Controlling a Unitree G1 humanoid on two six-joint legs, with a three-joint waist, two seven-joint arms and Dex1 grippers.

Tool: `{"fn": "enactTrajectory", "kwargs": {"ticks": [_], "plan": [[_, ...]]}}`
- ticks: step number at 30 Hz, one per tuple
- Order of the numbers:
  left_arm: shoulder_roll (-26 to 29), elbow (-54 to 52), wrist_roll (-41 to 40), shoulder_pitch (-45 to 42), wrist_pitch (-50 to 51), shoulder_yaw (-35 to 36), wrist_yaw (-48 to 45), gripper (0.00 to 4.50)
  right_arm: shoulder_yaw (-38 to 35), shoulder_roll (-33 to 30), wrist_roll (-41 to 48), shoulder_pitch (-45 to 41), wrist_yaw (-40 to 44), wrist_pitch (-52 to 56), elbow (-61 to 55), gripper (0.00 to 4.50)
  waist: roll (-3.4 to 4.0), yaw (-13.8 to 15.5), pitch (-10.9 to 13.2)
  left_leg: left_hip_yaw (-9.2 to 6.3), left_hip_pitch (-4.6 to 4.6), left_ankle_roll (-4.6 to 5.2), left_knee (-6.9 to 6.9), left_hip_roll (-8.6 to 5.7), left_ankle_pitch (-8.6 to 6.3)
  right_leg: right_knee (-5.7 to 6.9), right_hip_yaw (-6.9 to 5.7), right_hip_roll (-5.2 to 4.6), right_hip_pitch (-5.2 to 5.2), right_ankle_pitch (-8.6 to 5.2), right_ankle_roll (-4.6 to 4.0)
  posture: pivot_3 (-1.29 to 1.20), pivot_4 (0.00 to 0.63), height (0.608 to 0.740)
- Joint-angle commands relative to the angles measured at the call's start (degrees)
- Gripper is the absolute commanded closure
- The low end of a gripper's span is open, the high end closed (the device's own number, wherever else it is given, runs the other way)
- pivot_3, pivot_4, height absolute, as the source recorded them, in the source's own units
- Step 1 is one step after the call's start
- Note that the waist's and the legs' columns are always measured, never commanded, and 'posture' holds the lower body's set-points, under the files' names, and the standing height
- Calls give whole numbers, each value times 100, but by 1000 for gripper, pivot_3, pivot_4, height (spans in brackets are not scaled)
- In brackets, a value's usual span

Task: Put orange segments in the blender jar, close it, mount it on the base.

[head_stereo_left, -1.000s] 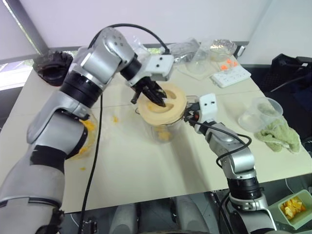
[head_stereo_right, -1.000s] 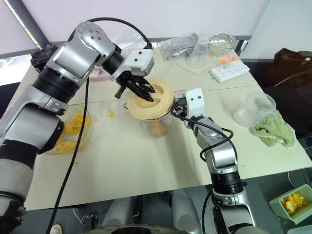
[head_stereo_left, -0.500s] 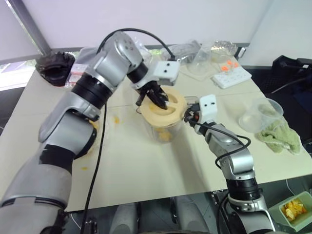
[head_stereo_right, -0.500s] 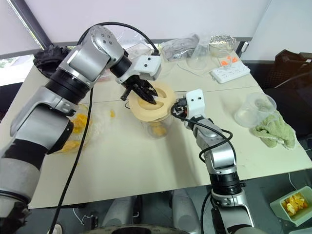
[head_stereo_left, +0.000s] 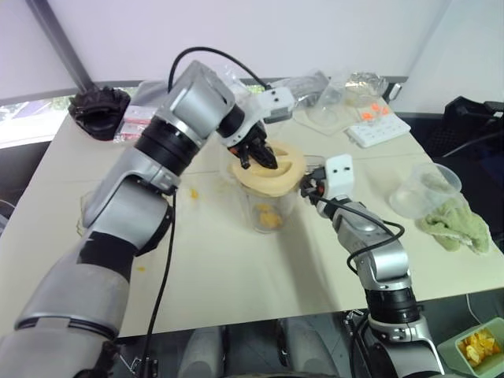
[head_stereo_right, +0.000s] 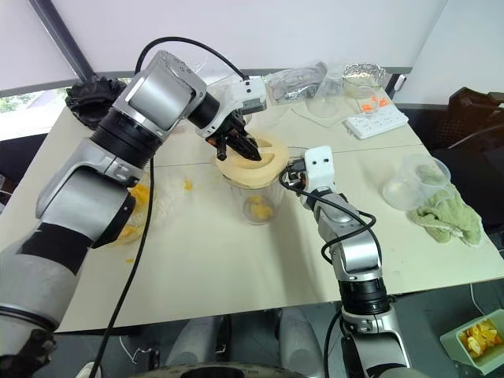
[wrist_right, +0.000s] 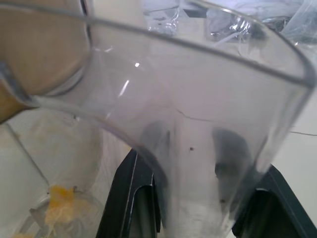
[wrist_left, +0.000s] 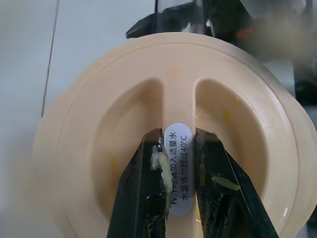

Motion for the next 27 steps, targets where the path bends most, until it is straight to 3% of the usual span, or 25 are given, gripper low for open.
{"fn": "enactTrajectory", "kwargs": {"ticks": [1,9,17,20,27], "plan": [[80,475,498,443,544,-243,888,4267,-113,-74,-46,-146,79,-349,-381,3275,0,17,0,0,0,0,0,0,0,-1,0,0,0,0,1,0,150,740],[17,462,461,430,564,-61,1077,4267,-123,-90,-96,-172,141,-380,-326,3275,0,39,0,1,-1,0,-1,-3,0,-6,0,-6,2,-1,2,0,150,740],[55,-27,259,527,419,251,1237,174,-119,-110,-120,-152,188,-384,-315,3332,0,32,-1,0,-2,0,-2,-3,0,-7,0,-6,1,-1,3,0,150,740],[52,-79,148,492,275,444,1293,36,-80,-151,-174,-139,216,-419,-293,3332,-6,1,3,2,-1,0,-5,-4,0,-9,4,-9,-2,-1,4,0,150,740],[-206,67,-851,124,565,2009,1658,36,-59,-86,-183,-58,217,-433,-254,3332,-5,5,5,-1,-44,0,-8,-3,0,-10,-2,-4,-40,2,4,0,150,740]]}}
